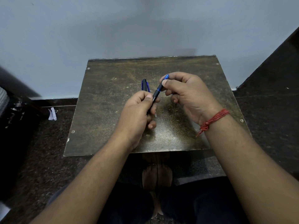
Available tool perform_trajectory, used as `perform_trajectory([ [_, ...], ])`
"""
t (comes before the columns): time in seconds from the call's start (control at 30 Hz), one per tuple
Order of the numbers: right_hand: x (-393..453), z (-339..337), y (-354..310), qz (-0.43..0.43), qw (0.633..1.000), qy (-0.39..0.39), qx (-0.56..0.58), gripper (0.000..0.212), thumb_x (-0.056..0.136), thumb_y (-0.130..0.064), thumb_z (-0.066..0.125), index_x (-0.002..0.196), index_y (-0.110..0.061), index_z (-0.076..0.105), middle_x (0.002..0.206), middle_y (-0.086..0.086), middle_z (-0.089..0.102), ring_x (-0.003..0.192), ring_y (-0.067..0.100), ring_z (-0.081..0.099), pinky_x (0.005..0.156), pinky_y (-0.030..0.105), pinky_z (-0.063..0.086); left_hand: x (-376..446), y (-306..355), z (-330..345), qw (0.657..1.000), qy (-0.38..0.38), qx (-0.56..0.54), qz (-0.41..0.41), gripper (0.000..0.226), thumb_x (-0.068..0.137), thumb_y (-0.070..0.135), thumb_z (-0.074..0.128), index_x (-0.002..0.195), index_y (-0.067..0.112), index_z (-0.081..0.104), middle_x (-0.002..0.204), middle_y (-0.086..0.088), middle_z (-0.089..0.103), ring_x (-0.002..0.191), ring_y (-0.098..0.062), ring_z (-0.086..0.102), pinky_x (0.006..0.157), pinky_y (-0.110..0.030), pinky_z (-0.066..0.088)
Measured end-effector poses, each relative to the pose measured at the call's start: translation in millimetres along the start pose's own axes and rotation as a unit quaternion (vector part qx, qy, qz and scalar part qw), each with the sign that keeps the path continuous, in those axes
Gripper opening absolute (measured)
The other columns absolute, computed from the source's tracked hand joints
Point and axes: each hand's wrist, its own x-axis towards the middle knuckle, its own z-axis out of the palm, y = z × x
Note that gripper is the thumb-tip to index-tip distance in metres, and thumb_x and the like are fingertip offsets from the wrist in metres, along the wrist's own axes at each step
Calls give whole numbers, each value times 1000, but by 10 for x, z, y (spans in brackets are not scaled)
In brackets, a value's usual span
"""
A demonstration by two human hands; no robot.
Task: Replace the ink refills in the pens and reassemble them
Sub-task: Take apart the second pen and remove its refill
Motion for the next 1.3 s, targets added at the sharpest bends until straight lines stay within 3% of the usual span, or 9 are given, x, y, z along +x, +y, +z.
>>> perform_trajectory([
  [0.2, -3, 4, 9, 4, 1000, -1, -16, 17, 90, -19, 71, 76, -14, 62, 66, 0, 60, 51, 6, 40, 43, 16, 32, -3, -15, 0, 1000, -7, 21, 6, 24, 106, 20, 40, 97, 5, 56, 57, 3, 44, 40, -6, 24, 38, -20, 25],
  [0.37, 7, -34, 52, 5, 999, 27, -37, 25, 89, -39, 72, 87, -15, 66, 78, -3, 68, 63, 6, 52, 55, 23, 38, 6, -8, 11, 1000, -13, 13, 1, 24, 106, 20, 40, 96, 6, 57, 58, 3, 44, 40, -6, 23, 39, -20, 25],
  [0.5, 13, -83, 15, 15, 997, 2, 80, 11, 95, -20, 66, 101, -11, 69, 101, 10, 73, 72, 10, 60, 57, 22, 39, 2, -7, 5, 1000, -18, -4, -8, 23, 105, 19, 41, 93, 8, 57, 59, 2, 44, 39, -6, 22, 39, -20, 25],
  [0.6, 11, -58, 13, 12, 994, -30, 105, 7, 94, -8, 63, 95, -11, 69, 92, 9, 71, 68, 10, 58, 53, 20, 37, 6, 4, 10, 999, -22, -31, -18, 22, 104, 16, 40, 93, 7, 56, 59, 1, 43, 38, -5, 21, 38, -19, 23],
  [0.8, 15, 37, 34, 18, 996, -2, 91, 20, 91, -17, 69, 77, -14, 56, 66, 1, 55, 53, 9, 39, 44, 21, 25, 5, 6, 8, 997, -34, -62, -29, 22, 102, 11, 39, 91, 6, 57, 58, -1, 43, 37, -5, 22, 37, -18, 23],
  [0.9, 15, 21, 52, 9, 996, 6, 86, 13, 92, -22, 68, 88, -12, 60, 74, 0, 60, 56, 8, 47, 46, 20, 31, 12, 11, 6, 996, -33, -75, -32, 21, 101, 10, 39, 93, 5, 57, 59, -1, 43, 37, -5, 22, 36, -17, 24],
  [1.03, 24, -77, 42, -11, 996, -13, 91, 9, 94, -9, 64, 102, -9, 68, 89, 2, 65, 66, 7, 56, 52, 20, 36, 23, 11, 1, 996, -30, -78, -33, 20, 101, 9, 39, 95, 4, 57, 59, -1, 43, 37, -5, 22, 36, -17, 24],
  [1.13, 14, -69, 36, -1, 995, -29, 96, 9, 93, -3, 63, 94, -10, 68, 82, 2, 66, 63, 9, 53, 49, 20, 35, 25, 3, 3, 996, -32, -73, -31, 21, 101, 9, 38, 92, 4, 57, 58, -1, 43, 37, -6, 23, 36, -18, 24],
  [1.3, 23, -18, 55, 14, 996, -13, 88, 11, 91, -14, 69, 83, -13, 61, 79, 4, 61, 60, 9, 49, 48, 20, 32, 26, 0, -11, 996, -35, -76, -30, 23, 101, 9, 38, 91, 5, 58, 58, -2, 43, 36, -5, 24, 37, -18, 25],
])
